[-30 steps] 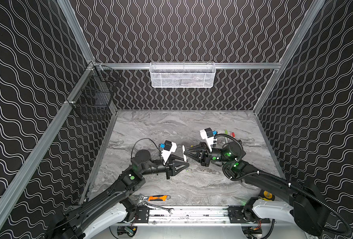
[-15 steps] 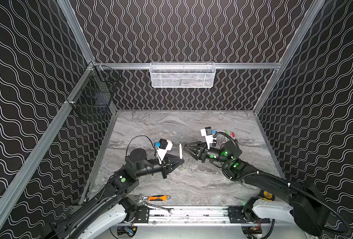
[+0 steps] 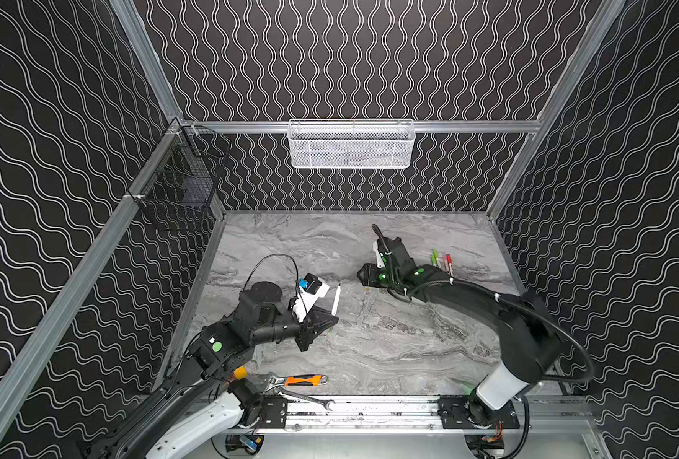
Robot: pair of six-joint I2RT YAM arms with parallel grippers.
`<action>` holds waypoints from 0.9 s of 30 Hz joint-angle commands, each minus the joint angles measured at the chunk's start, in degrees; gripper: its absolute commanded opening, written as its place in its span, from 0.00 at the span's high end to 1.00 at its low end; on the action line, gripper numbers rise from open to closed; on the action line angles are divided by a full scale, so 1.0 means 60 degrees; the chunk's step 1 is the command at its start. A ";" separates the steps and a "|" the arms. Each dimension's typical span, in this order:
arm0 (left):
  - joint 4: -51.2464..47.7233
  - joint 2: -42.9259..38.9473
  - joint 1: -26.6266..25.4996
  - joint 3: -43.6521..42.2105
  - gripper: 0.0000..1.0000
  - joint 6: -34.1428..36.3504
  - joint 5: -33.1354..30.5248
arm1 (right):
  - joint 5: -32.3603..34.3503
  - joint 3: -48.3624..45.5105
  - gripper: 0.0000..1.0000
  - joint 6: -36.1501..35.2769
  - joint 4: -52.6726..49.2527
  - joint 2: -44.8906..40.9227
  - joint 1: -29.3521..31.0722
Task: Insert the pens into the pen caps
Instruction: 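Move the right gripper to the small yellow cap and grasp it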
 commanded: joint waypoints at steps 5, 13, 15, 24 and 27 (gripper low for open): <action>-0.0251 0.0198 0.0002 -0.0043 1.00 0.0648 0.0672 | 0.0025 0.1422 0.44 -0.0727 -0.1838 0.1755 -0.0353; -0.0235 0.0256 -0.0003 -0.0079 1.00 0.0652 0.0676 | 0.0146 0.2555 0.44 -0.1051 -0.2514 0.3142 -0.0364; -0.0227 0.0194 -0.0002 -0.0083 1.00 0.0652 0.0643 | 0.0238 0.2713 0.44 -0.1064 -0.2657 0.3278 -0.0359; -0.0205 0.0155 0.0005 -0.0096 1.00 0.0667 0.0685 | 0.0329 0.3384 0.51 -0.1395 -0.3033 0.3830 -0.0259; -0.0146 0.0098 0.0005 -0.0114 1.00 0.0652 0.0704 | 0.0294 0.3597 0.54 -0.1489 -0.3087 0.4092 -0.0251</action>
